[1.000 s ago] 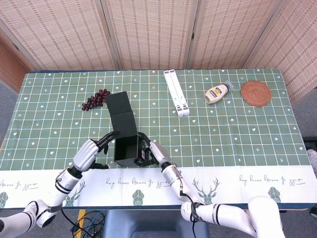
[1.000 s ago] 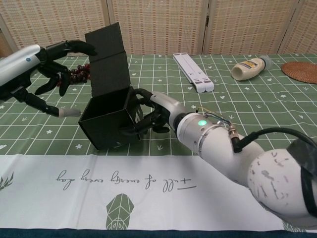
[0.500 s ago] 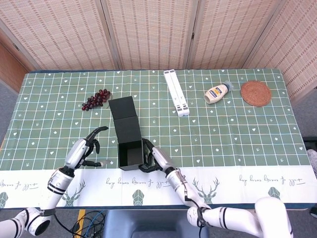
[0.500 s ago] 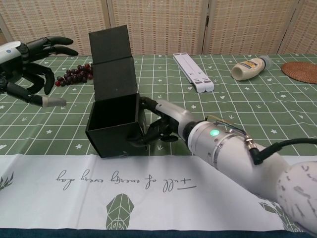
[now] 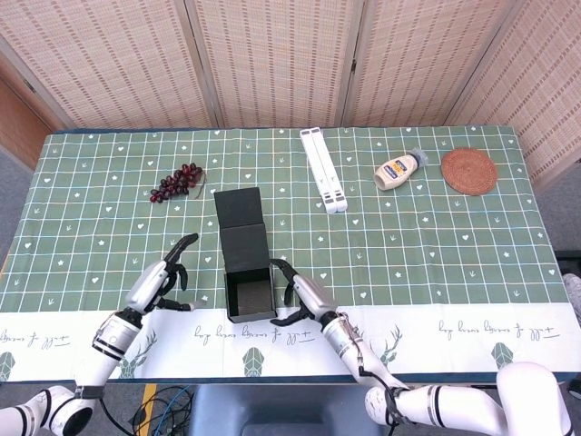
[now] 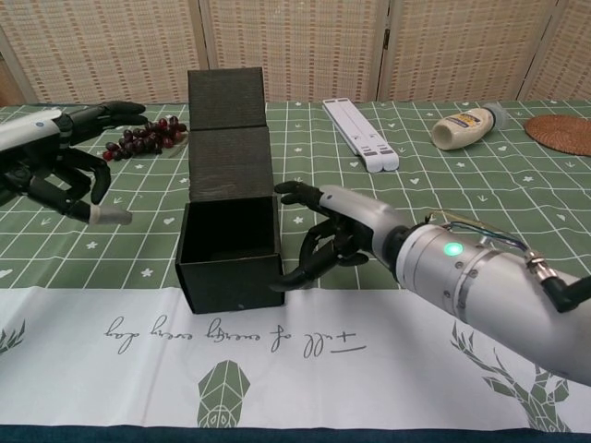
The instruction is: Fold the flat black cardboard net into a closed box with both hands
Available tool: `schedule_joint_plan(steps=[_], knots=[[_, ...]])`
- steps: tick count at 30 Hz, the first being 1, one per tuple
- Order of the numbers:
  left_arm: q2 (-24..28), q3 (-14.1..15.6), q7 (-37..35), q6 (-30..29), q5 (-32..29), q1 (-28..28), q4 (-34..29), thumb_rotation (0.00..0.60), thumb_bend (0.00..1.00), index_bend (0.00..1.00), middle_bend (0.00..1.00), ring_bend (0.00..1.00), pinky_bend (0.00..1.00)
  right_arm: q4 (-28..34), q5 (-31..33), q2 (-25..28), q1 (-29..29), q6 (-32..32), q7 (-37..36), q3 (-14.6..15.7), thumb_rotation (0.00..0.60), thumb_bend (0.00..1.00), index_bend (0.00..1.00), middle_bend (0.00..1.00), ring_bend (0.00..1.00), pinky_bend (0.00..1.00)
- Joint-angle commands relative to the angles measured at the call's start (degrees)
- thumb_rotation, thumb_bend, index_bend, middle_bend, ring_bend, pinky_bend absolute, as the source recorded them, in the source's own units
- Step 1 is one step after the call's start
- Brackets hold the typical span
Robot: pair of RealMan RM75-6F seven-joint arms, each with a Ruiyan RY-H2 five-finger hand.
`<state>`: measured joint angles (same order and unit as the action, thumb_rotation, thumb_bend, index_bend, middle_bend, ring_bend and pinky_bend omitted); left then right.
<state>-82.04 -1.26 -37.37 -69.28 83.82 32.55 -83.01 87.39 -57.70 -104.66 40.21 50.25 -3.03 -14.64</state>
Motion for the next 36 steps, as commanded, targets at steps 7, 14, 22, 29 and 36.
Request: schedule_joint_plan(steps=[7, 14, 22, 29, 36], knots=[[2.55, 0.44, -0.63, 3.93, -1.62, -1.05, -3.5, 0.6, 0.08, 0.0, 0.0, 0.63, 0.89, 13.21, -8.23, 11.4, -4.32, 6.28, -2.66, -1.4, 0.6, 0.0, 0.0, 0.0, 0.55, 0.98], [1.99, 0.61, -1.29, 10.84, -4.69, -0.25, -4.61, 0.6, 0.08, 0.0, 0.0, 0.61, 0.89, 17.46, -10.31, 17.86, -5.66, 10.13, -3.11, -4.74, 0.6, 0.0, 0.0, 0.0, 0.55, 0.98], [-2.14, -0.02, -2.07, 16.01, -6.23, 0.69, -2.29, 0.6, 0.08, 0.0, 0.0, 0.61, 0.9, 19.06, -11.49, 20.66, -7.15, 12.66, -5.36, -5.11, 0.6, 0.0, 0.0, 0.0, 0.55, 0.98], [-5.51, -1.48, -1.88, 17.36, -7.54, 0.75, -1.06, 0.6, 0.08, 0.0, 0.0, 0.61, 0.9, 19.12, -12.6, 21.39, -7.89, 13.48, -7.16, -4.08, 0.6, 0.0, 0.0, 0.0, 0.55, 0.98], [-7.99, -3.0, -3.03, 18.87, -7.97, 1.3, 0.55, 0.6, 0.08, 0.0, 0.0, 0.62, 0.9, 18.78, -12.83, 21.96, -8.49, 14.26, -8.2, -3.54, 0.6, 0.0, 0.0, 0.0, 0.55, 0.98]])
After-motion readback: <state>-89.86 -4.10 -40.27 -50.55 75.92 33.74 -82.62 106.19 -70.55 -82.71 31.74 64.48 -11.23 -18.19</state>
